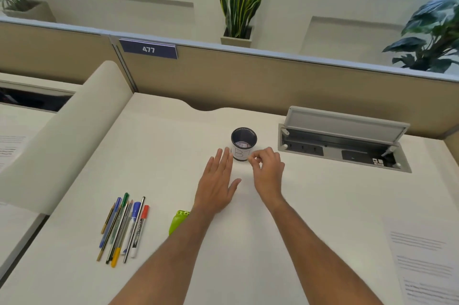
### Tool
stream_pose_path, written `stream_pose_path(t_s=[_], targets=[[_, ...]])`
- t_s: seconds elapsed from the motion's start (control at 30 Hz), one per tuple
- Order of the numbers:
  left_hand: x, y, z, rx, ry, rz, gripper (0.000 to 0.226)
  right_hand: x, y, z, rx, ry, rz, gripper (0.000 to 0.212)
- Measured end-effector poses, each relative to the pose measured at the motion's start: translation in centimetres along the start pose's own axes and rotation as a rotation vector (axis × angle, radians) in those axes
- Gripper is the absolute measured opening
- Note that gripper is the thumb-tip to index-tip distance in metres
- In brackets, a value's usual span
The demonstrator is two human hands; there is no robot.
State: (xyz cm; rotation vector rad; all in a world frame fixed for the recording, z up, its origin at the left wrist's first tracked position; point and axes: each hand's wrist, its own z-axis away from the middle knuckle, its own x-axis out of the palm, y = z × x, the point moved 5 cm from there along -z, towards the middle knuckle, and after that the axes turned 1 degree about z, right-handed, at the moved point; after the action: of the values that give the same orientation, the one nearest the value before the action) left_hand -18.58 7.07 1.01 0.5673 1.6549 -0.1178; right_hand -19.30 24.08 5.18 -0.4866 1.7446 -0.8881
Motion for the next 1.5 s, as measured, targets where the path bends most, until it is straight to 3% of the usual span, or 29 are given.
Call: stream_pose_path(t_s=[0.13, 0.33, 0.5, 0.63, 0.7, 0.9, 1.03, 1.23, 1.3, 1.5], targets=[[-1.4, 0.2, -4.3, -0.046, 0.057, 0.027, 0.075, -0.3, -1.7, -5.3, 0.001, 0.07, 0.011, 0.01], [-1.4, -0.5, -7.4, -0.091, 0.101, 0.066, 0.072, 1.3, -1.8, -9.3, 0.045, -0.017, 0.185, 0.015], [-0.7, -2.6, -7.8, -0.199, 0.066, -0.017, 0.076, 3.1, 0.6, -10.5, 0.227, -0.086, 0.106, 0.015], [0.0, -4.0, -7.5, -0.219, 0.036, -0.072, 0.079, 3.3, 0.2, -10.7, 0.237, -0.151, 0.088, 0.013], [0.2, -4.3, -7.2, -0.227, 0.014, -0.084, 0.079, 3.3, 0.2, -10.8, 0.234, -0.141, 0.078, 0.024], [0.4, -4.5, -6.5, -0.233, 0.005, -0.084, 0.076, 3.3, 0.7, -10.3, 0.297, -0.125, -0.045, 0.023], [0.2, -4.4, -6.3, -0.217, 0.005, -0.071, 0.074, 2.9, 0.5, -9.8, 0.241, -0.126, -0.115, 0.01], [-0.4, -3.6, -5.8, -0.202, 0.029, -0.074, 0.074, 1.1, -0.3, -8.7, 0.154, -0.077, -0.149, 0.021], [-0.6, -3.0, -5.5, -0.183, 0.049, -0.047, 0.07, 0.4, -0.8, -8.2, 0.118, -0.072, -0.213, 0.015], [-2.5, -0.2, -4.9, -0.104, 0.125, 0.1, 0.065, -2.2, -1.4, -5.9, 0.012, -0.037, -0.185, 0.023]])
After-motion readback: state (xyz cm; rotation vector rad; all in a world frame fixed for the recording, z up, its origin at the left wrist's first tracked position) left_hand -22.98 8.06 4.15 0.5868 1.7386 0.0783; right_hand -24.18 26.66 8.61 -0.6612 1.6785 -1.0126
